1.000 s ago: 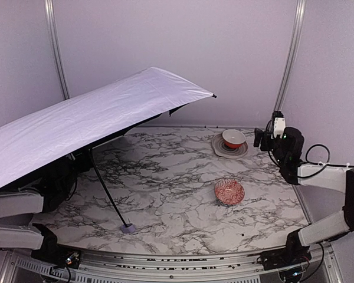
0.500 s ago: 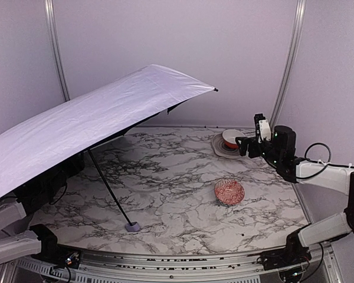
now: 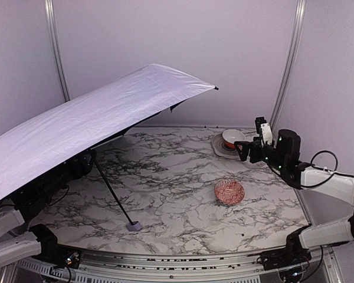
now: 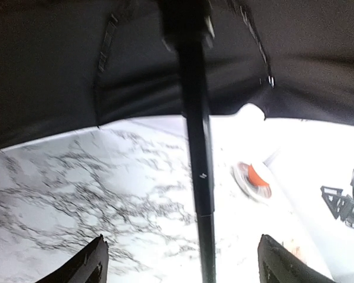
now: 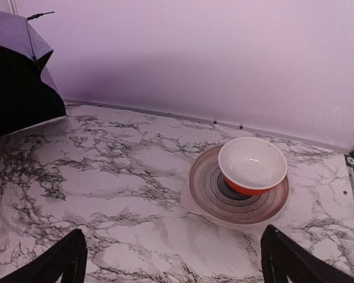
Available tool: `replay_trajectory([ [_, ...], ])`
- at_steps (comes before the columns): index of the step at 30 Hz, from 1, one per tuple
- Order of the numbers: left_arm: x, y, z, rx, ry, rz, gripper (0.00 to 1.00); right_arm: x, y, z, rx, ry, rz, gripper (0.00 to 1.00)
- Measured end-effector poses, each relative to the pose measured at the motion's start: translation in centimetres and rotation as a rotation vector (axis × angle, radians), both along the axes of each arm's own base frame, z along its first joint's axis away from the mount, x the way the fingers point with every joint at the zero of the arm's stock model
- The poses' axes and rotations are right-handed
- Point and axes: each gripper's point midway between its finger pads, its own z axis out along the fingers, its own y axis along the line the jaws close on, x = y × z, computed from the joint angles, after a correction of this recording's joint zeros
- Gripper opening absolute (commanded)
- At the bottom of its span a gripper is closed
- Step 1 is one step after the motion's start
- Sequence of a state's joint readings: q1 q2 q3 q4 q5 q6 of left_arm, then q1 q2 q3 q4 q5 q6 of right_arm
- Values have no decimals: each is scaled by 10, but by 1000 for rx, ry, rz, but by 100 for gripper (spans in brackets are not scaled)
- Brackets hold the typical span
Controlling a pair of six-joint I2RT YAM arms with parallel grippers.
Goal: Put away the umbrella
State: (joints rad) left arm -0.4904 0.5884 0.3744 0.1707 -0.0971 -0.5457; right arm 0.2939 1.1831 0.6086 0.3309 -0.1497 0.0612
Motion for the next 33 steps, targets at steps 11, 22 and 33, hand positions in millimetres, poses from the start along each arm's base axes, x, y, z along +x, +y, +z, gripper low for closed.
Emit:
replay_trajectory([
  [11,3,-22,-14,7,42,-92,30,-9,6,2,34,7,29,98],
  [22,-2,-36,-28,2,65,-149,29,-12,6,2,43,12,26,98],
  [33,0,-48,-29,-54,71,-163,0,-19,3,5,48,10,26,97],
])
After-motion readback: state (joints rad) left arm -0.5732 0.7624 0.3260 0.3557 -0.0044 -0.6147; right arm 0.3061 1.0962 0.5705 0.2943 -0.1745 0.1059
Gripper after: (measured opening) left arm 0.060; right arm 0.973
